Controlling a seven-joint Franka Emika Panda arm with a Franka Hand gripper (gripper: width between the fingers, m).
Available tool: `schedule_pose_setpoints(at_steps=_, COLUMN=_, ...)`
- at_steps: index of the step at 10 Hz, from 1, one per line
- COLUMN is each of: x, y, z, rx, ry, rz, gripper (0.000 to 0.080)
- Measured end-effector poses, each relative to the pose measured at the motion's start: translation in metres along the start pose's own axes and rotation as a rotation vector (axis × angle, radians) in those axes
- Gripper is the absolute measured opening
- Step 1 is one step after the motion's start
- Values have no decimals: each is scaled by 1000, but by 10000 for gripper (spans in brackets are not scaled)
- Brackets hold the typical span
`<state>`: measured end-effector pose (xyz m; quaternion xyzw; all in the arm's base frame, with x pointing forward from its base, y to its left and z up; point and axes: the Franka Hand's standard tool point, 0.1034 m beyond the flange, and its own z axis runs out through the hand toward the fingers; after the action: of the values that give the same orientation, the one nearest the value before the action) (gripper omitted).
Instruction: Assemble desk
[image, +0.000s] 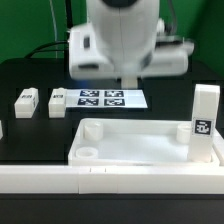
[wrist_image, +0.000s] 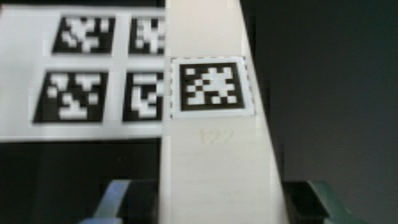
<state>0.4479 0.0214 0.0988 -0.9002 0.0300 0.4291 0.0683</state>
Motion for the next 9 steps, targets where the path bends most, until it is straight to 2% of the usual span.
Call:
schedule_pose_setpoints(at_steps=1, x=2, y=-2, z=-7, rx=-1, ry=41, rz=-3, gripper=290)
schedule_pose_setpoints(at_steps=2, x=10, y=-2, z=-11, rx=-6, ry=133, rz=-7, gripper=290)
schedule_pose_setpoints(at_steps=3, x=8, y=-2, z=-11, rx=-4, ry=172, rz=-7, gripper=290)
schedule_pose_setpoints(at_steps=5, x=15, y=6, z=-20, rx=-2, ry=286, rz=-24, gripper=290)
schedule_pose_setpoints(at_steps=7, x=-3, y=29, z=-74, rx=28, ry=398, rz=-69, gripper=290)
schedule_pose_setpoints(at_steps=8, x=-7, y=35, z=-96, rx=28, ry=477, rz=-74, gripper=290)
schedule_pose_setpoints(at_steps=9, x=-1, y=33, z=-91, rx=18, ry=535, rz=-74, gripper=290)
